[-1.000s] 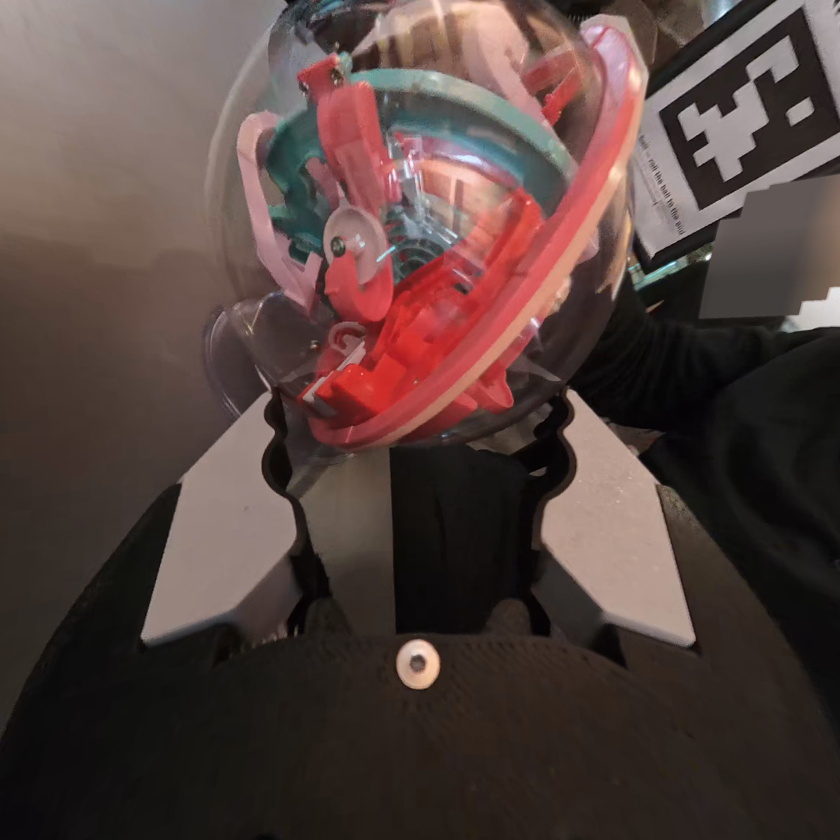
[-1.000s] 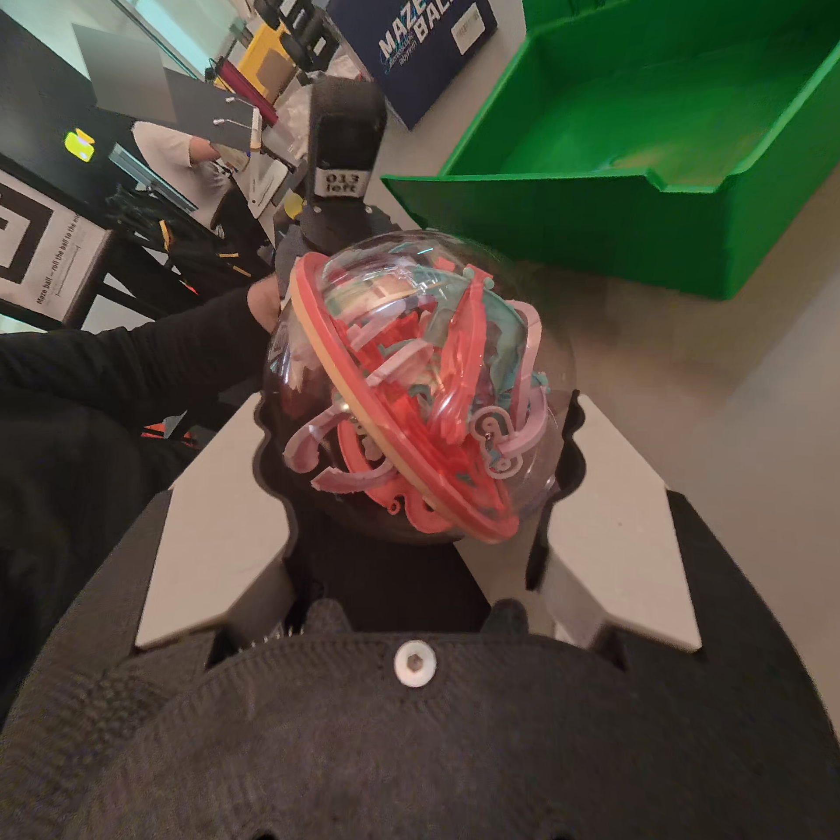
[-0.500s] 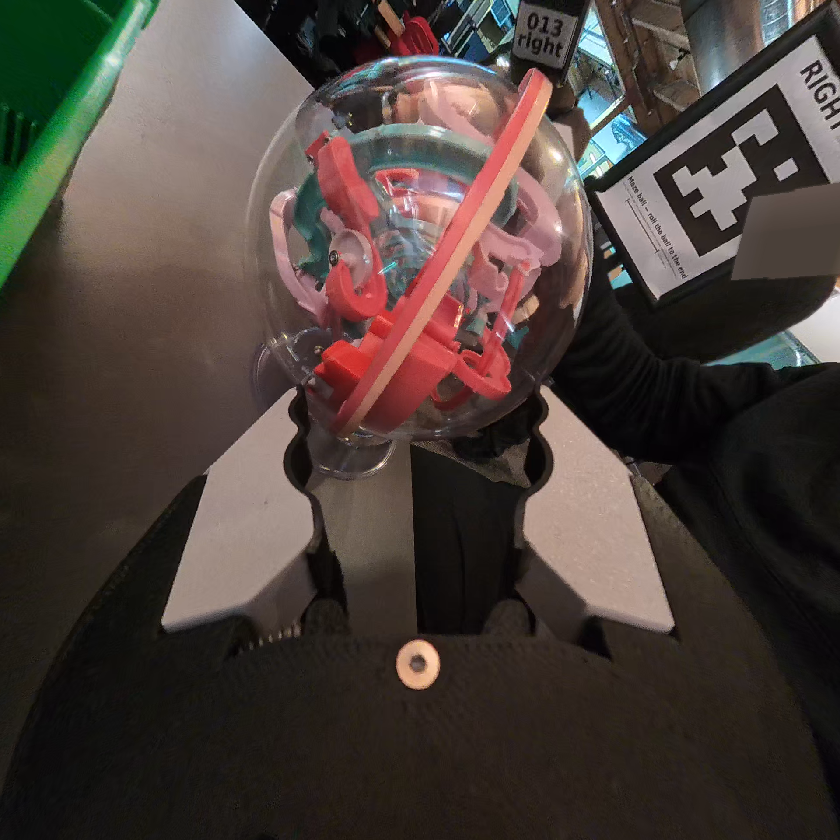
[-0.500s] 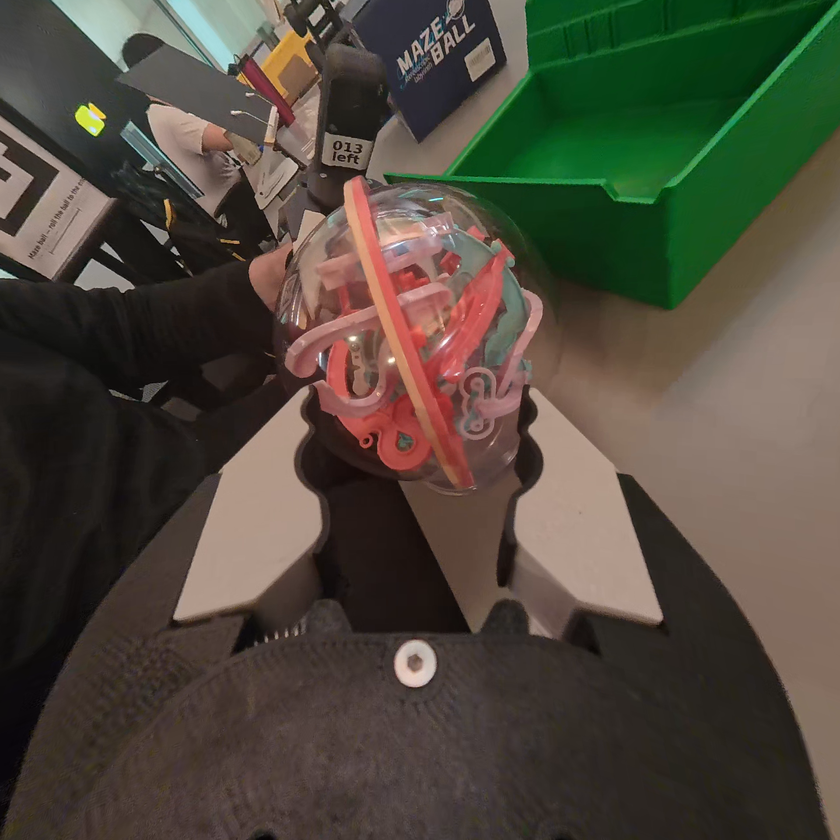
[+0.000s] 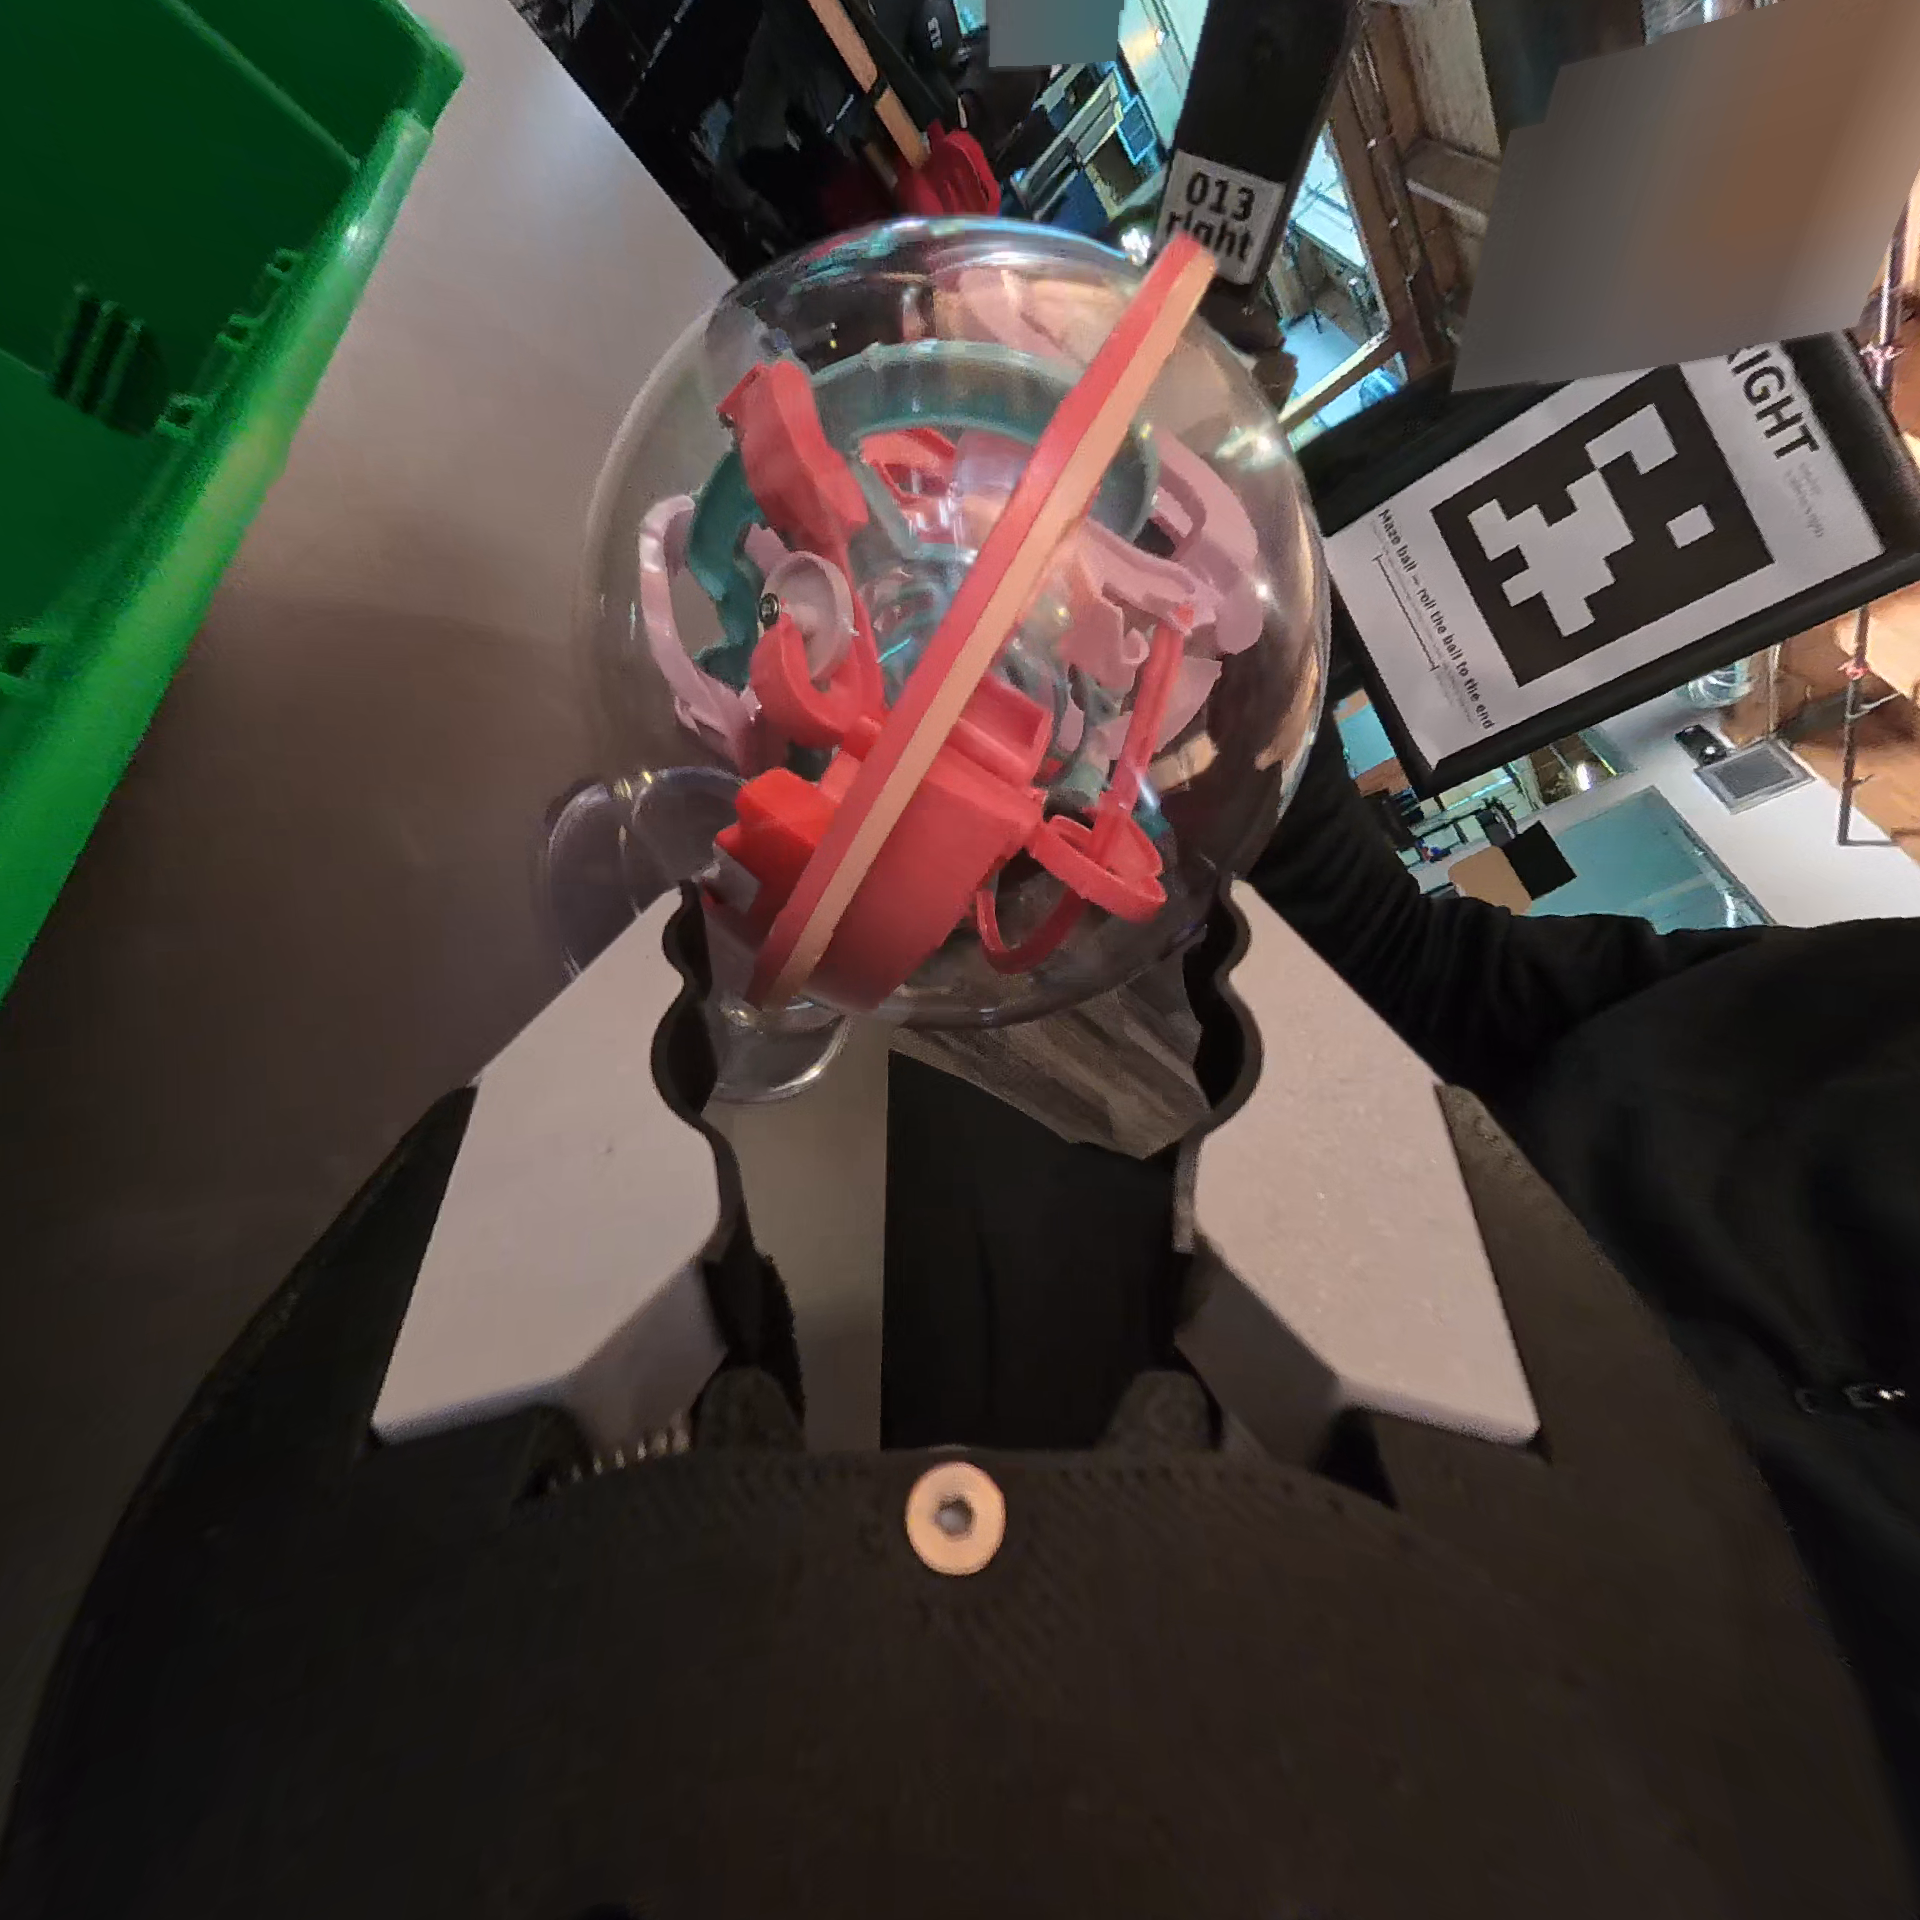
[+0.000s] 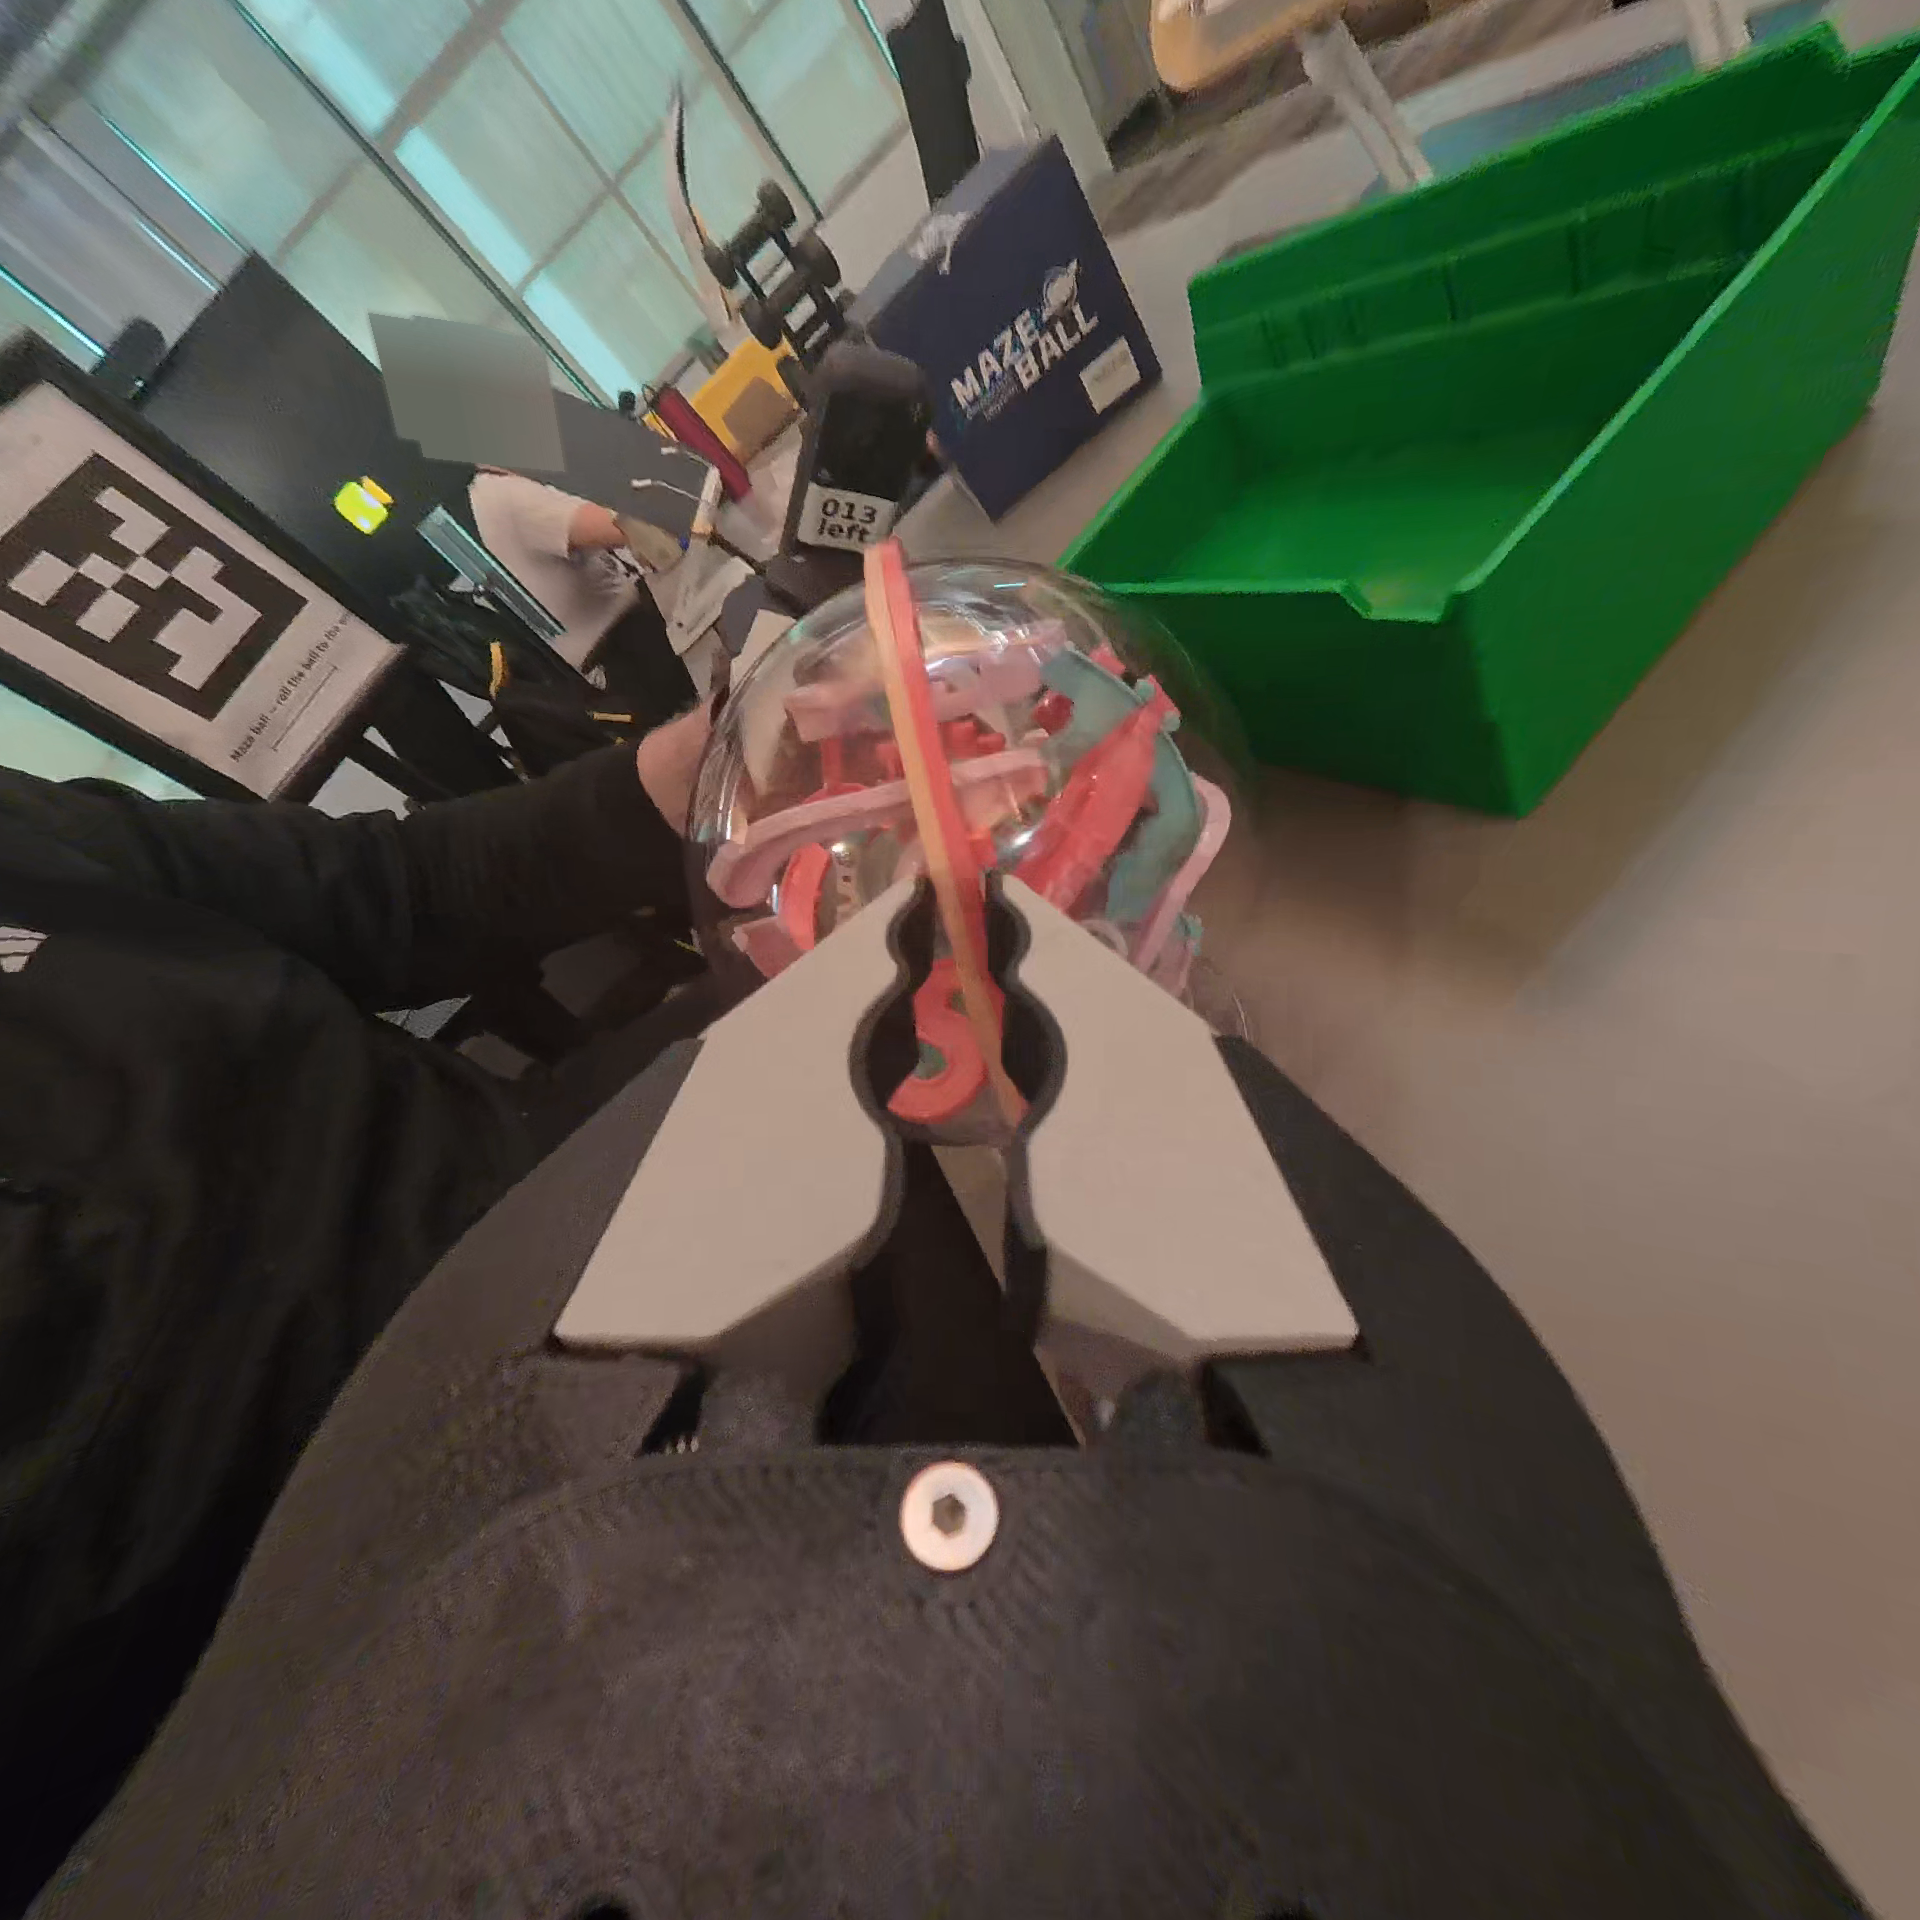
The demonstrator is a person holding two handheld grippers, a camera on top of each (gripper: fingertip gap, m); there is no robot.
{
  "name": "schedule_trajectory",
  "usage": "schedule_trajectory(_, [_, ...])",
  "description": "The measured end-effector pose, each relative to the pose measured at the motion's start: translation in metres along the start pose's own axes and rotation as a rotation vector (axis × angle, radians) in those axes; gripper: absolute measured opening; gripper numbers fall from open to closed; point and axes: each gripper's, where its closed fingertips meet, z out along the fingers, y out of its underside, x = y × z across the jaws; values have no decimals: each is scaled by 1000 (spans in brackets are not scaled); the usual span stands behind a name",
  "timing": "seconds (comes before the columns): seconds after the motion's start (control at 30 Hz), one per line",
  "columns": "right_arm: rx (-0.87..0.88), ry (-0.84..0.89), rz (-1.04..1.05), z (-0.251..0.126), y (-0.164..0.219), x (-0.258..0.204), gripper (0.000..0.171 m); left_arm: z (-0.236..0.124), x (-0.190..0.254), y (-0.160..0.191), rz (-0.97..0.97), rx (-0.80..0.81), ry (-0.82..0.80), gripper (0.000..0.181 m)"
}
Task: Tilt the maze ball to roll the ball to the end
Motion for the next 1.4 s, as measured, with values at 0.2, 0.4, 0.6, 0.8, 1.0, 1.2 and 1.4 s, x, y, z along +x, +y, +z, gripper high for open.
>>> schedule_trajectory(0.2, [-30,41,94,2,9,14,8,4,-5,10,-98,-67,-5,92])
schedule_trajectory(0.4, [10,88,112,1,8,30,8,-4,-16,-13,-181,38,-4,86])
schedule_trajectory(0.6, [-10,105,-35,-1,9,29,40,-3,-18,-15,-129,59,-14,85])
schedule_trajectory(0.8, [-221,198,-352,20,34,23,123,-3,-17,-6,-36,43,-5,88])
schedule_trajectory(1.0, [-233,149,-321,44,45,27,128,16,-24,15,65,-29,-11,102])
schedule_trajectory(1.2, [-167,121,-208,38,28,19,127,26,-18,18,94,-95,-70,103])
schedule_trajectory(1.4, [-115,90,-62,26,9,6,127,22,4,1,100,-41,-8,88])
